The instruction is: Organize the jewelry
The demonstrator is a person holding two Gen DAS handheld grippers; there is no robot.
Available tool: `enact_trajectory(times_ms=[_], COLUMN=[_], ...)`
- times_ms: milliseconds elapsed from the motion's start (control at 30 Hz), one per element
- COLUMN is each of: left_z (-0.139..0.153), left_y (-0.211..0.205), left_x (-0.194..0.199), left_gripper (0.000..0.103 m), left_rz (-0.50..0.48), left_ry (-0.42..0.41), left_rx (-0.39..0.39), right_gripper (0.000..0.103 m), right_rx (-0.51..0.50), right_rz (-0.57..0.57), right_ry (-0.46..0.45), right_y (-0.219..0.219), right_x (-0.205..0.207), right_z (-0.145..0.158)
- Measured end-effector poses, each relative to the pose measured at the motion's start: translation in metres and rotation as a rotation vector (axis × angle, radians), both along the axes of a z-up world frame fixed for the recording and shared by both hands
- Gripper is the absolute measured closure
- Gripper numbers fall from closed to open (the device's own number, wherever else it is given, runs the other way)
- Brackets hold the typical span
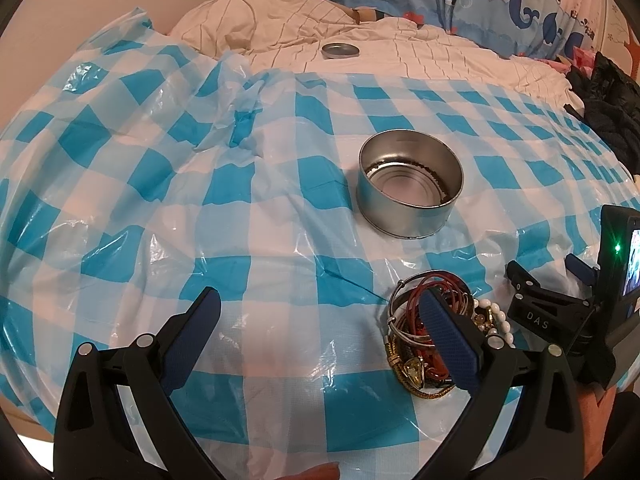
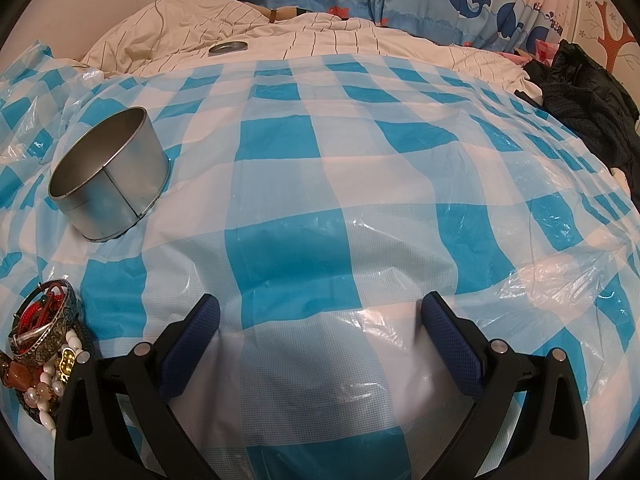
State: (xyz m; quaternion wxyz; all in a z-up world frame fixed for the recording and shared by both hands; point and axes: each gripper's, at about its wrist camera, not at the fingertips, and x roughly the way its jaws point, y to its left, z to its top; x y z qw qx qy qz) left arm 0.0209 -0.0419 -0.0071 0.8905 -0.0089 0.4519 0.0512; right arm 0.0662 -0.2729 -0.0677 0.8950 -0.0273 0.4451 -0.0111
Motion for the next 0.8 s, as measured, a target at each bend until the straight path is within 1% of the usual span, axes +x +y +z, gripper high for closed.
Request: enact_trajectory(times_ms=[800], left_z=[-0.0033], left_y=[-0.0056], left_x=[-0.0005], left_gripper=[0.008], left_rz=[-0.006], left_ry=[0.007], left_rx=[0.013], right_gripper=[0.007], right_rx=[-0.003], right_rz=[0.000], right_ry=[0.000], right_y=[0.0006], right_x=[-0.0004], right_z=[0.0014])
